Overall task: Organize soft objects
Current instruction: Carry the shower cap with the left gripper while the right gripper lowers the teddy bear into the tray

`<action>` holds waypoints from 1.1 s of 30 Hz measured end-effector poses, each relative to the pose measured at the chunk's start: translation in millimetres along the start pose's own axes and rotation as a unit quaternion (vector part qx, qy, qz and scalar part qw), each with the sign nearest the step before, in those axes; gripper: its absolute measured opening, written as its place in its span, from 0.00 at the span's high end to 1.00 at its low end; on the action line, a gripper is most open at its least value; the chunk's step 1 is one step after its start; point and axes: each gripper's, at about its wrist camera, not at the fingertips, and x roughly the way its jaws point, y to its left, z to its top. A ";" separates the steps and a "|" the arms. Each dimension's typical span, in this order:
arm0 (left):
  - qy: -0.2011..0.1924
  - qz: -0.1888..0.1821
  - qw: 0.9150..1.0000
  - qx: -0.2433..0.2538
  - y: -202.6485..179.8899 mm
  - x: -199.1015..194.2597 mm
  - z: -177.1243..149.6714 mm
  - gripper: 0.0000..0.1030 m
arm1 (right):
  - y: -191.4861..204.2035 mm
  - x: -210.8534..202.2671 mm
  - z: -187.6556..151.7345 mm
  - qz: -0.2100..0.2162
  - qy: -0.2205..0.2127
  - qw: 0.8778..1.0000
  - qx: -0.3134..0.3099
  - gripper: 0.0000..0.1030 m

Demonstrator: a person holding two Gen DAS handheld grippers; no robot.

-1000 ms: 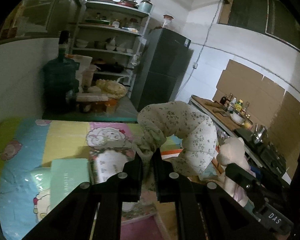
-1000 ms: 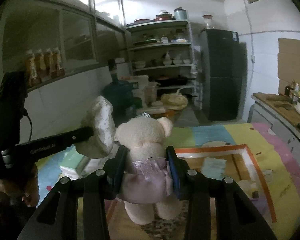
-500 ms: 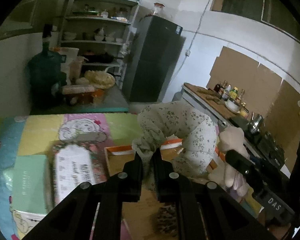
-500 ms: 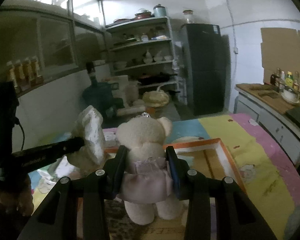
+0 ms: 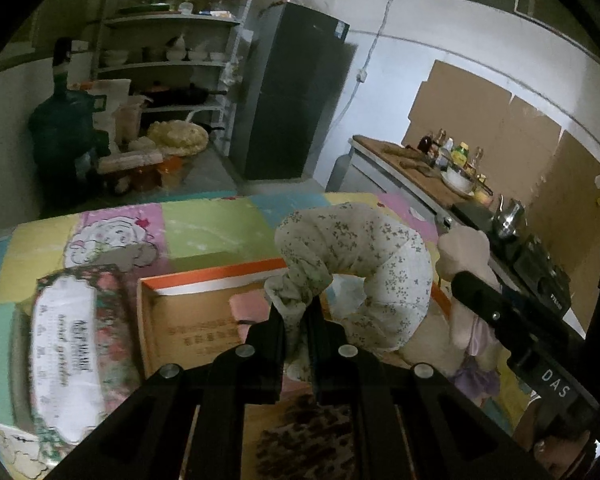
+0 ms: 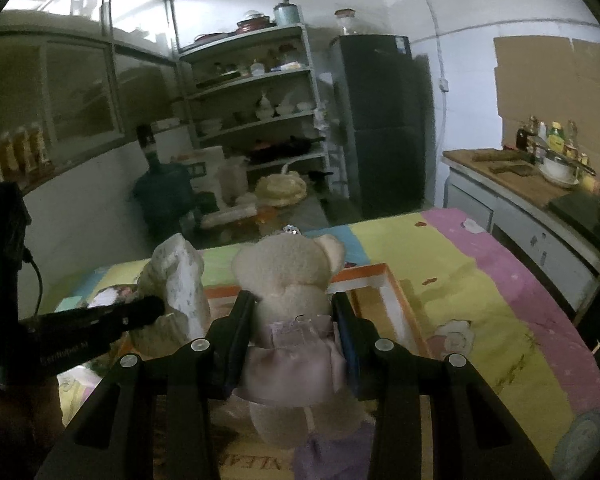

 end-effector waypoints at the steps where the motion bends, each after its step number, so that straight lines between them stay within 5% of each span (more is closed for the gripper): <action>1: 0.003 0.000 1.000 0.001 -2.0 3.3 -0.1 0.90 | -3.3 1.5 -0.3 -0.002 0.002 1.000 0.001 0.60; 11: 0.038 0.000 0.999 0.005 -16.8 31.9 -4.8 0.90 | -24.8 24.1 3.4 -0.019 0.048 0.999 -0.012 0.60; 33: 0.116 0.028 0.993 0.004 -25.0 79.7 -22.3 0.88 | -43.3 67.0 -4.3 0.047 0.141 0.989 -0.015 0.60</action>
